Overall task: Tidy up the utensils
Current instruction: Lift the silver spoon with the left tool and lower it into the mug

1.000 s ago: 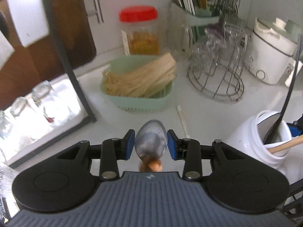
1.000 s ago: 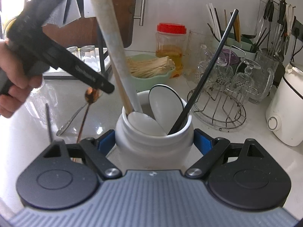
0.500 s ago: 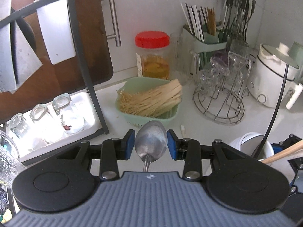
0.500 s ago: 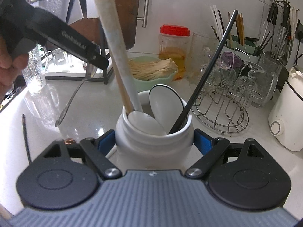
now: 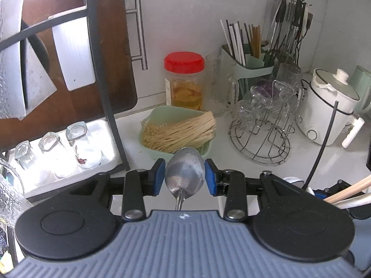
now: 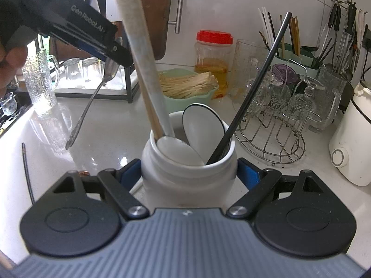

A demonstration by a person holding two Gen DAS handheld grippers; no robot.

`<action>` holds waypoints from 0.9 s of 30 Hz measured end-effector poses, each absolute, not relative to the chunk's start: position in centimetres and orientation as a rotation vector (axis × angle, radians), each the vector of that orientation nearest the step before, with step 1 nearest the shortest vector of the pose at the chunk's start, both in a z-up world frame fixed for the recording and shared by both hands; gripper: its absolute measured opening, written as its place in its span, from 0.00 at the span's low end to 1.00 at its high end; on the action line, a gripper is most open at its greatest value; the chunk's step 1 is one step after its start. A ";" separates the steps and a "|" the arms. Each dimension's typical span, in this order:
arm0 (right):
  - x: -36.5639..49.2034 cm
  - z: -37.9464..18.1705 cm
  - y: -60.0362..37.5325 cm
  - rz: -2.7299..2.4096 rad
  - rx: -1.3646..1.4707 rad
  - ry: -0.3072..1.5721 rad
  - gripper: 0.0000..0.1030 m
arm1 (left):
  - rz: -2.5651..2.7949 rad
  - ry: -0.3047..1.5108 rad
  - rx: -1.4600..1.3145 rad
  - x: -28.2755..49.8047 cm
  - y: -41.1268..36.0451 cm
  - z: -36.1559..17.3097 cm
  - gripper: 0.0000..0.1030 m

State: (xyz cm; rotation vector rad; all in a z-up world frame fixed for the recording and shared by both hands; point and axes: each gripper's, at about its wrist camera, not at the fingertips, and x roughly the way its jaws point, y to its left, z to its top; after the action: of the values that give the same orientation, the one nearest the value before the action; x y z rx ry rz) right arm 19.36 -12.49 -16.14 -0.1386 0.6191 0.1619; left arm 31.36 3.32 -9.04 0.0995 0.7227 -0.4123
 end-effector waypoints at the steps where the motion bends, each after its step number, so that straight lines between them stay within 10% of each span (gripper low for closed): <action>1: 19.4 -16.1 -12.5 0.162 -0.139 0.620 0.88 | -0.417 0.719 0.098 31.3 3.2 -8.8 0.41; 27: 19.4 -16.2 -12.5 0.164 -0.141 0.620 0.88 | -0.614 0.537 -0.021 30.2 -1.8 1.3 0.41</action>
State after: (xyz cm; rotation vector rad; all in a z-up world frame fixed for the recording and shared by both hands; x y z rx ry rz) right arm 19.37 -12.49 -16.18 -0.1406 0.6199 0.1636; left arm 30.16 -1.80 1.28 -0.0211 0.5369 -0.6136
